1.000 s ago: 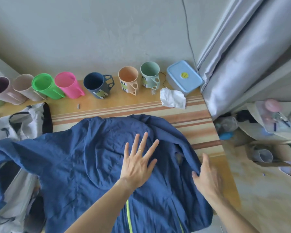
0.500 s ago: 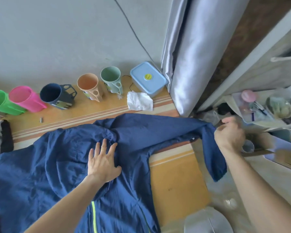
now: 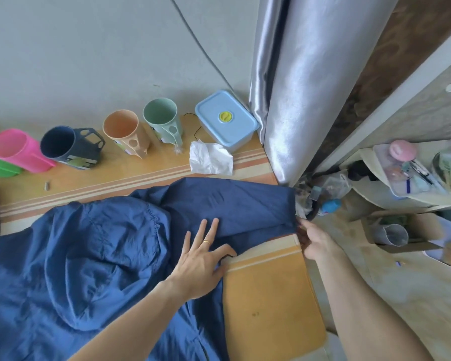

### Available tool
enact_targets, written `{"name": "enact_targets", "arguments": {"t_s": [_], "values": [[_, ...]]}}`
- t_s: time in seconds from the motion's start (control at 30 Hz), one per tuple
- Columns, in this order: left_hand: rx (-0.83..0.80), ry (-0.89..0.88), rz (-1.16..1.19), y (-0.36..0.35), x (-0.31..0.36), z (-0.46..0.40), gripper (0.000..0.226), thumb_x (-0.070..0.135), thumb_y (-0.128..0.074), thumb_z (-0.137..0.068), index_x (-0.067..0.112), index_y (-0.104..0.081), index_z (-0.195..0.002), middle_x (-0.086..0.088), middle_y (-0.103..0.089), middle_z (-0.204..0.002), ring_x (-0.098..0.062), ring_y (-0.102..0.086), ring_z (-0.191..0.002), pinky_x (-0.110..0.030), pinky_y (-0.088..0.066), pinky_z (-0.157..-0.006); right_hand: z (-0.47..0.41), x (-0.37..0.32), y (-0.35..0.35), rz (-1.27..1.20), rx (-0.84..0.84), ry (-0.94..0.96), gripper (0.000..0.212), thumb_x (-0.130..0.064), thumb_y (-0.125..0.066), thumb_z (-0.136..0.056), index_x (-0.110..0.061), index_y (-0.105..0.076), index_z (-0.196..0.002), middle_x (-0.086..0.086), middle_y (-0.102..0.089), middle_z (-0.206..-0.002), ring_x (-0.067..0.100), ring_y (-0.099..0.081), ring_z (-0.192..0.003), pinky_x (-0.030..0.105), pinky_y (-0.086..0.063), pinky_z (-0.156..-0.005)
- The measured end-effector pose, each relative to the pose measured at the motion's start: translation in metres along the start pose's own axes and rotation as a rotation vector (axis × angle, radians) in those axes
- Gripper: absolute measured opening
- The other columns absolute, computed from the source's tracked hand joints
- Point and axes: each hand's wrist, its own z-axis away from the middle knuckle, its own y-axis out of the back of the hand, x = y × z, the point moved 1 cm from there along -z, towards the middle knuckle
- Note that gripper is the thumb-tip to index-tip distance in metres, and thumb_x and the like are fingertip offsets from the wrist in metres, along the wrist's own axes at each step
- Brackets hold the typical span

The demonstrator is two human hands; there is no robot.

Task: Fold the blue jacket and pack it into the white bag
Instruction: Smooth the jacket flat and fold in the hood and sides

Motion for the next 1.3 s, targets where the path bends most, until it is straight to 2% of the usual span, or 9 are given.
{"name": "enact_targets", "arguments": {"t_s": [0.17, 0.3, 0.47, 0.57, 0.7, 0.9, 1.17, 1.23, 1.3], "values": [[0.008, 0.034, 0.144, 0.005, 0.006, -0.009, 0.021, 0.043, -0.044, -0.104, 0.046, -0.062, -0.114, 0.001, 0.017, -0.171, -0.022, 0.029, -0.154, -0.058, 0.008, -0.124, -0.014, -0.001, -0.011, 0.125, 0.108, -0.033, 0.042, -0.038, -0.069, -0.093, -0.004, -0.062, -0.117, 0.02, -0.067, -0.114, 0.035, -0.064, -0.11, 0.049, -0.051, -0.102], [0.165, -0.032, -0.073, 0.003, 0.009, -0.009, 0.048, 0.044, -0.026, -0.105, 0.048, -0.028, -0.153, 0.007, 0.006, -0.172, -0.023, 0.012, -0.158, -0.057, -0.003, -0.126, -0.012, -0.003, -0.004, -0.113, 0.123, 0.063, 0.014, -0.019, -0.061, -0.099, -0.008, -0.065, -0.092, 0.014, -0.065, -0.123, 0.024, -0.06, -0.112, 0.035, -0.052, -0.091], [0.069, 0.029, 0.263, 0.018, 0.017, -0.011, 0.05, 0.045, -0.032, -0.105, 0.037, -0.036, -0.154, 0.004, -0.01, -0.172, -0.017, 0.002, -0.159, -0.042, -0.013, -0.127, 0.066, -0.02, 0.003, -0.485, 0.321, 0.751, 0.045, 0.014, -0.061, -0.087, -0.011, -0.067, -0.123, 0.012, -0.069, -0.114, 0.011, -0.069, -0.082, 0.024, -0.058, -0.065], [0.222, 0.13, 0.762, 0.055, 0.022, 0.012, 0.041, 0.045, -0.044, -0.105, 0.039, -0.05, -0.146, 0.012, -0.043, -0.159, -0.006, -0.032, -0.149, -0.021, -0.029, -0.114, 0.149, -0.022, -0.028, 0.159, 0.518, 1.469, 0.049, 0.009, -0.059, -0.089, -0.011, -0.064, -0.133, 0.012, -0.064, -0.119, 0.021, -0.066, -0.083, 0.037, -0.058, -0.076], [0.411, 0.28, 1.454, 0.106, -0.009, 0.074, 0.045, 0.049, -0.038, -0.106, 0.026, -0.063, -0.134, 0.001, -0.072, -0.13, -0.014, -0.067, -0.12, -0.039, -0.044, -0.112, 0.234, 0.034, -0.118, 1.015, 0.354, 2.185, 0.047, 0.009, -0.041, -0.098, -0.003, -0.058, -0.14, 0.01, -0.059, -0.11, 0.029, -0.052, -0.076, 0.039, -0.047, -0.069], [0.699, 0.594, 2.116, 0.108, -0.132, 0.174, 0.081, 0.075, -0.052, -0.086, 0.013, -0.059, -0.137, -0.02, -0.072, -0.126, -0.037, -0.069, -0.117, -0.053, -0.044, -0.111, 0.18, 0.155, -0.2, 1.885, -0.204, 2.167, 0.036, -0.009, -0.065, -0.082, -0.019, -0.062, -0.117, 0.003, -0.059, -0.143, 0.024, -0.061, -0.095, 0.031, -0.056, -0.073], [0.23, 0.802, 1.147, 0.088, -0.182, 0.197, 0.095, 0.07, -0.086, -0.054, 0.027, -0.054, -0.131, 0.005, -0.067, -0.115, -0.012, -0.067, -0.101, -0.033, -0.055, -0.081, 0.187, 0.165, -0.204, 1.628, -0.133, 1.92, 0.029, 0.003, -0.064, -0.086, -0.015, -0.061, -0.109, 0.008, -0.06, -0.134, 0.025, -0.058, -0.096, 0.03, -0.05, -0.082], [0.073, 0.772, 0.707, 0.074, -0.192, 0.204, 0.073, 0.056, -0.088, -0.051, 0.025, -0.061, -0.112, 0.005, -0.07, -0.095, -0.011, -0.068, -0.08, -0.036, -0.059, -0.073, 0.189, 0.163, -0.204, 1.613, -0.089, 1.887, 0.026, 0.002, -0.051, -0.091, -0.015, -0.063, -0.106, 0.005, -0.061, -0.127, 0.025, -0.058, -0.093, 0.03, -0.05, -0.079], [0.149, 0.748, 0.729, 0.077, -0.201, 0.212, 0.039, 0.036, -0.086, -0.062, 0.02, -0.067, -0.092, 0.002, -0.072, -0.075, -0.018, -0.068, -0.067, -0.04, -0.061, -0.074, 0.189, 0.163, -0.203, 1.6, -0.08, 1.871, 0.033, 0.002, -0.039, -0.089, -0.013, -0.065, -0.104, 0.003, -0.061, -0.114, 0.027, -0.06, -0.087, 0.033, -0.051, -0.075]]}}
